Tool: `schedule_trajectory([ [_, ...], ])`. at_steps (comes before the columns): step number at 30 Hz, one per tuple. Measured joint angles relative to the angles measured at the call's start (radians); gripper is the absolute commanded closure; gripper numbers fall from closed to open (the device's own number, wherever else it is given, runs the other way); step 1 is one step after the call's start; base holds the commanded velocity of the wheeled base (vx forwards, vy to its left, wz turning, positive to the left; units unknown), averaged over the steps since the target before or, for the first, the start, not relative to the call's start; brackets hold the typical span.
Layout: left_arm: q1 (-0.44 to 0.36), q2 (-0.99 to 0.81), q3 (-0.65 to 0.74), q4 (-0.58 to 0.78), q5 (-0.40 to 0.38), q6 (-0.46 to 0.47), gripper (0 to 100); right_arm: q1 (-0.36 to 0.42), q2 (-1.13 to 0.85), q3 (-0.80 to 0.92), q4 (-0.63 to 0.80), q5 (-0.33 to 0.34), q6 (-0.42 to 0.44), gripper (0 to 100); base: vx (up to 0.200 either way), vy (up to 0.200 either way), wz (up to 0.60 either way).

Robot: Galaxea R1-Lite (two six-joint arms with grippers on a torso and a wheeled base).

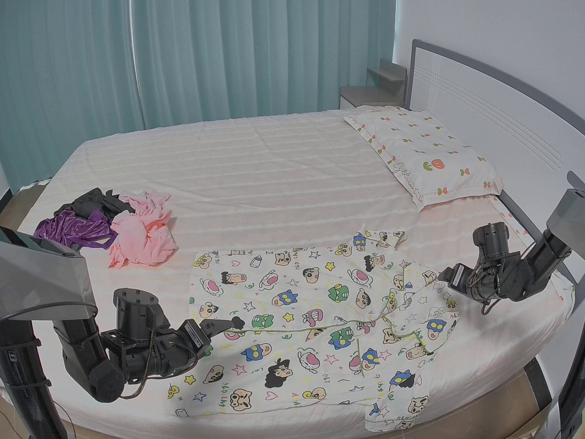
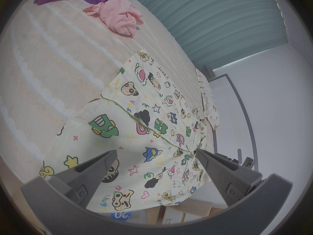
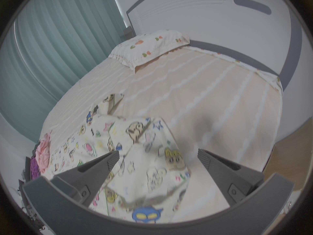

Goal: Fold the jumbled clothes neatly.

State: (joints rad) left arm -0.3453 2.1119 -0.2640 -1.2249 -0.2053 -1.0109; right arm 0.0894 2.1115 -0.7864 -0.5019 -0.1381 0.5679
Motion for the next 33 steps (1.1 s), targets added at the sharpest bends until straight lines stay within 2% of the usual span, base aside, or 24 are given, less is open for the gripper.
schedule_trajectory([
  [6,-0.007,0.000,0.001,0.000,0.000,0.000,0,-0.001,-0.079,0.166,-0.057,0.089,0.000,0,-0.200,0.000,0.00],
  [13,-0.010,0.000,0.003,0.000,0.001,0.002,0,0.034,-0.106,0.338,-0.276,0.170,-0.007,0,-0.171,0.000,0.00],
  [16,-0.008,0.001,0.006,0.000,0.003,0.024,0,0.081,-0.086,0.390,-0.343,0.180,-0.009,0,0.000,0.000,0.00],
  [22,-0.002,0.013,0.028,0.010,0.024,0.152,0,0.152,-0.019,0.445,-0.423,0.181,-0.010,0,0.000,0.000,0.00],
  [28,0.001,0.063,0.052,0.011,0.123,0.271,0,0.176,0.049,0.502,-0.579,0.181,-0.011,0,0.000,0.000,0.00],
  [33,0.004,0.108,0.061,0.012,0.178,0.314,0,0.179,0.113,0.547,-0.700,0.179,-0.020,0,0.000,0.000,0.00],
])
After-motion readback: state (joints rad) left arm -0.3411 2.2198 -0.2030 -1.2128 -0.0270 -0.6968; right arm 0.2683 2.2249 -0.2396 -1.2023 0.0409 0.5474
